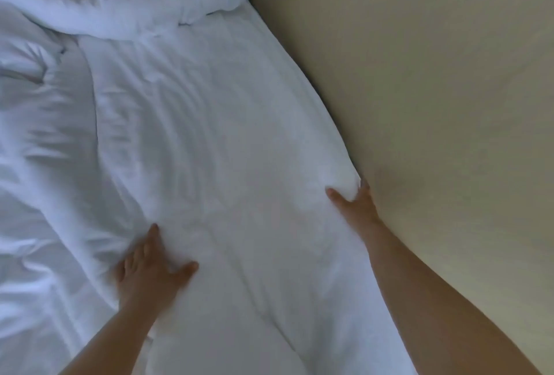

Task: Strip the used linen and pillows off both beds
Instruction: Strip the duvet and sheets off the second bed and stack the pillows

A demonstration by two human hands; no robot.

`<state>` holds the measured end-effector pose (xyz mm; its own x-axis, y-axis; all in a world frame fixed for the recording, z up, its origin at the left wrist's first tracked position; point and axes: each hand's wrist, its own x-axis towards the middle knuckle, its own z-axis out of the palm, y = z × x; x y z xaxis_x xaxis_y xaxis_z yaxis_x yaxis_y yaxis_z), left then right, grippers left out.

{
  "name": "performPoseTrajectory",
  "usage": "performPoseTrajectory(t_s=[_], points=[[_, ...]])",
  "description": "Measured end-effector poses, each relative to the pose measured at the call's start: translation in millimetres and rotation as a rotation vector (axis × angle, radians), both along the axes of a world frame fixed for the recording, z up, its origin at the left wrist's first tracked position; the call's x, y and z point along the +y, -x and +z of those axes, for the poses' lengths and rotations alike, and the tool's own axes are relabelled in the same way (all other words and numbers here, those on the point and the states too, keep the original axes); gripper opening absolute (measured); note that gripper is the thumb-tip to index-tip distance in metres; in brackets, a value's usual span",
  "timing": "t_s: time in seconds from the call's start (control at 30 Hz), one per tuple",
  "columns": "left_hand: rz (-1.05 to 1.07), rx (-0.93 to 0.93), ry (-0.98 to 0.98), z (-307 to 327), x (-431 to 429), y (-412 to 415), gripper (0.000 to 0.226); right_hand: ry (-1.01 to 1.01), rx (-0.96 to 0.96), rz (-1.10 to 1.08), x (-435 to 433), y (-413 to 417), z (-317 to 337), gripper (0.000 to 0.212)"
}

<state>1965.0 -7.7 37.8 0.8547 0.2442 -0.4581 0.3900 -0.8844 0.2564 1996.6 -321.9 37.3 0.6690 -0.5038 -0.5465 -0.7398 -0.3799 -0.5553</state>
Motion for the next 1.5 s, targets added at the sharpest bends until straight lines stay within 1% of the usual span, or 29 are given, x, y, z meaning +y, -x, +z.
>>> performPoseTrajectory(t_s=[0.07, 0.1, 0.2, 0.27, 0.37, 0.47, 0.5, 0.53, 0.57, 0.6, 0.63, 0.67, 0.7, 0.73, 0.77, 0.8, 0.87, 0.9, 0.97, 1.0, 1.07, 1.1, 1.17, 1.23, 1.3, 1.33, 1.37, 1.43, 1.5], points=[[-0.029, 0.052, -0.079, -9, 0, -1, 0.089, 0.022, 0.051, -0.089, -6, -18, -12, 0.097], [-0.030, 0.050, -0.099, -13, -1, -1, 0.085, 0.077, 0.075, -0.081, -6, -23, -16, 0.094], [0.034, 0.026, -0.109, -16, -6, -7, 0.068, 0.209, 0.107, 0.087, 10, -24, -12, 0.070], [0.059, 0.017, -0.102, -15, -9, -10, 0.060, 0.300, 0.104, 0.201, 27, -18, -5, 0.062], [0.065, -0.006, -0.093, -15, -12, -6, 0.056, 0.392, 0.054, 0.391, 61, 4, 6, 0.066], [0.061, -0.031, -0.060, -14, -12, 1, 0.052, 0.368, 0.050, 0.588, 87, 36, 16, 0.080], [0.055, -0.033, -0.051, -14, -11, 2, 0.051, 0.329, 0.000, 0.571, 83, 41, 17, 0.075], [0.049, -0.030, -0.044, -14, -10, 3, 0.051, 0.259, -0.066, 0.466, 75, 41, 19, 0.060], [0.040, -0.022, -0.038, -15, -8, 4, 0.051, 0.175, -0.127, 0.293, 62, 38, 19, 0.047], [0.028, -0.013, -0.034, -14, -7, 4, 0.051, 0.088, -0.175, 0.120, 46, 32, 17, 0.043], [0.015, -0.007, -0.034, -15, -6, 5, 0.052, 0.009, -0.184, -0.004, 30, 26, 15, 0.045], [0.001, -0.002, -0.041, -15, -4, 5, 0.052, -0.043, -0.142, -0.053, 18, 23, 12, 0.053], [-0.012, 0.001, -0.052, -15, -3, 6, 0.053, -0.054, -0.027, -0.012, 12, 17, 11, 0.060], [-0.022, 0.000, -0.062, -15, -3, 7, 0.054, -0.009, 0.103, 0.091, 9, 13, 8, 0.059], [-0.031, -0.007, -0.068, -16, -3, 9, 0.055, 0.053, 0.216, 0.223, 7, 10, 5, 0.043], [-0.038, -0.016, -0.071, -16, -4, 10, 0.055, 0.121, 0.278, 0.339, 9, 9, 6, 0.029], [-0.050, -0.028, -0.078, -16, -3, 12, 0.056, 0.175, 0.248, 0.436, 13, 9, 12, 0.040], [-0.053, -0.030, -0.082, -17, -2, 13, 0.056, 0.103, 0.216, 0.417, 13, 12, 13, 0.040], [-0.059, -0.050, -0.081, -18, -1, 13, 0.056, -0.218, 0.119, 0.298, 13, 24, 18, 0.030], [-0.063, -0.059, -0.082, -18, -1, 13, 0.055, -0.353, 0.083, 0.244, 12, 30, 19, 0.032], [-0.078, -0.071, -0.084, -18, -1, 15, 0.055, -0.434, 0.120, 0.219, 12, 40, 21, 0.048], [-0.088, -0.073, -0.078, -18, -1, 16, 0.055, -0.426, 0.127, 0.216, 13, 43, 24, 0.044], [-0.106, -0.075, -0.078, -17, 0, 16, 0.056, -0.345, 0.079, 0.231, 12, 46, 38, 0.026], [-0.116, -0.091, -0.070, -17, 1, 18, 0.056, -0.248, -0.050, 0.111, 2, 47, 63, 0.017], [-0.117, -0.098, -0.053, -15, 1, 19, 0.055, 0.023, -0.196, 0.001, -21, 48, 86, 0.016], [-0.125, -0.103, -0.045, -13, 2, 20, 0.055, 0.204, -0.197, 0.026, -32, 47, 89, 0.021], [-0.137, -0.109, -0.040, -13, 3, 22, 0.054, 0.365, -0.138, 0.059, -39, 48, 86, 0.031], [-0.172, -0.124, -0.037, -15, 6, 27, 0.053, 0.502, -0.031, 0.155, -26, 47, 74, 0.050], [-0.229, -0.125, -0.026, -16, 10, 32, 0.060, 0.678, -0.170, 0.329, 8, 46, 54, 0.064]])
